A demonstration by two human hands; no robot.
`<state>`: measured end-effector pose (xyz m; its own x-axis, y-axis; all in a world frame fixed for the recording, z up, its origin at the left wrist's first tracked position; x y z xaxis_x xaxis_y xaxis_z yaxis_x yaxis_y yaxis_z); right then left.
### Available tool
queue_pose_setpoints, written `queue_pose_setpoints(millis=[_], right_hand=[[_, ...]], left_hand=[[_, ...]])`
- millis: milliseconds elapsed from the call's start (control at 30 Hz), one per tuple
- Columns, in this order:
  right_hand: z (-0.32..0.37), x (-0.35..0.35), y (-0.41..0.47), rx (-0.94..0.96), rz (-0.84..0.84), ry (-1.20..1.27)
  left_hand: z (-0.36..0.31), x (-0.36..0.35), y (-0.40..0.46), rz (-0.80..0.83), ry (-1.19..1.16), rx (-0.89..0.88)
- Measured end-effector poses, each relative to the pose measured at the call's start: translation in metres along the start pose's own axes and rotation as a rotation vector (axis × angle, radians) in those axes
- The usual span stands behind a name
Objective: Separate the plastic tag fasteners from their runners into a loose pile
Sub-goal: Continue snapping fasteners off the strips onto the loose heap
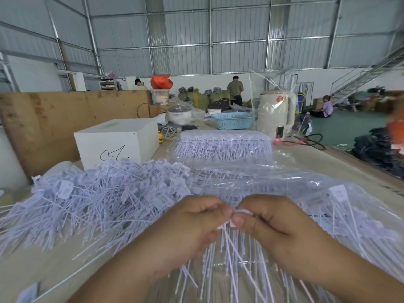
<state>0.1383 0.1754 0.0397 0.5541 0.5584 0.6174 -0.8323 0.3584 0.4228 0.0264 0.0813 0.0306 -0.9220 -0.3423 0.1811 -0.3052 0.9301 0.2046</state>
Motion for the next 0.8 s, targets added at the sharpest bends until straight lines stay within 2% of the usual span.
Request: queue_pose_setpoints(millis=[133, 267, 333, 500, 633, 800], right_hand=[[0.017, 0.007, -0.003, 0.142, -0.321, -0.106], [0.020, 0.003, -0.009, 0.175, -0.496, -0.135], [0.019, -0.001, -0.008, 0.155, -0.520, -0.091], [0.016, -0.005, -0.006, 0.144, -0.488, -0.035], [0.017, -0.006, -0.005, 0.152, -0.493, -0.073], [0.019, -0.012, 0.000, 0.118, -0.507, -0.170]], left_hand=[[-0.011, -0.011, -0.001, -0.243, -0.277, -0.141], [-0.009, -0.024, -0.002, -0.365, -0.610, -0.112], [-0.008, -0.027, -0.002, -0.357, -0.741, -0.084], [-0.005, -0.029, -0.002, -0.302, -0.866, -0.029], [-0.007, -0.028, -0.001, -0.295, -0.874, -0.030], [0.010, -0.012, 0.001, -0.565, -0.765, -0.019]])
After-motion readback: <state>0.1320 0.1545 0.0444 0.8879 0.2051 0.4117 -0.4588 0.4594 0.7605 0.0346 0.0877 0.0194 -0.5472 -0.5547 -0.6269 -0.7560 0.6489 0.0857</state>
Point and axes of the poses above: each hand's wrist, its own y-axis towards the middle knuckle, its own x-axis out of the back of the hand, z = x × y, the point moved 5 cm from there along y, towards the middle knuckle, and after that the axes turned 8 degrees about -x, right-handed, at the moved point
